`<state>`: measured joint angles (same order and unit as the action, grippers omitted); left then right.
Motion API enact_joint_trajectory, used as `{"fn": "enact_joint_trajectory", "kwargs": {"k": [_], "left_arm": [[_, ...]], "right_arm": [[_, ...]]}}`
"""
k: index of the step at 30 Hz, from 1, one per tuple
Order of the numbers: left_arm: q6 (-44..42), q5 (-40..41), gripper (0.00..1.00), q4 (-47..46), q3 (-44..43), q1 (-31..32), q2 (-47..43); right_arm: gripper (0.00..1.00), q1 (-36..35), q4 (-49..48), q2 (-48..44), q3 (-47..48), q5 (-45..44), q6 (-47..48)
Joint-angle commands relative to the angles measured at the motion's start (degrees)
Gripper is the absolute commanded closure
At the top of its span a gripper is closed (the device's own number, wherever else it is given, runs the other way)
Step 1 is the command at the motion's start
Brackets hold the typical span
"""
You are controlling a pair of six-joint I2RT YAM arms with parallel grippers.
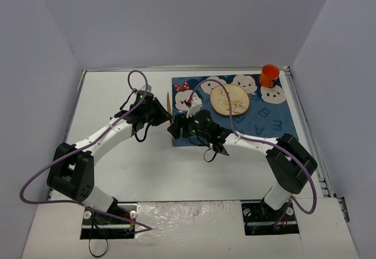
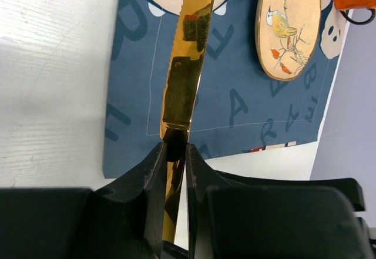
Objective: Set the dinner table for one person
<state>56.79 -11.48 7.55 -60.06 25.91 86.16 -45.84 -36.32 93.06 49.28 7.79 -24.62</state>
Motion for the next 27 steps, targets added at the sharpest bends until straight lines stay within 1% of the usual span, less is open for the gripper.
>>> {"fn": "enact_joint_trajectory", "kwargs": {"k": [1,5,12,17,27], "left_arm": [[1.8,0.2,1.0,-5.7,-0.6,0.5,-3.8],[2.1,0.3,1.0,-6.1,-0.4,0.8,-3.9],[2.2,0.5,1.0,-6.3,-0.2,1.1,-4.1],[2.2,0.7,1.0,-6.4,-0.3,1.3,-4.4],[2.5,0.7,1.0,-6.6,0.0,1.5,-4.8]], "right_arm": [[0.47,-0.3,-5.1,0.1,3.2,-0.8,-0.2],[0.56,-0.3,-5.0,0.4,3.4,-0.9,-0.1],[0.67,-0.3,-5.0,0.2,3.5,-1.3,0.0],[0.7,-0.3,-5.1,0.7,3.5,-1.2,0.0],[0.74,-0.2,-5.2,0.7,3.5,-1.5,0.5]]}}
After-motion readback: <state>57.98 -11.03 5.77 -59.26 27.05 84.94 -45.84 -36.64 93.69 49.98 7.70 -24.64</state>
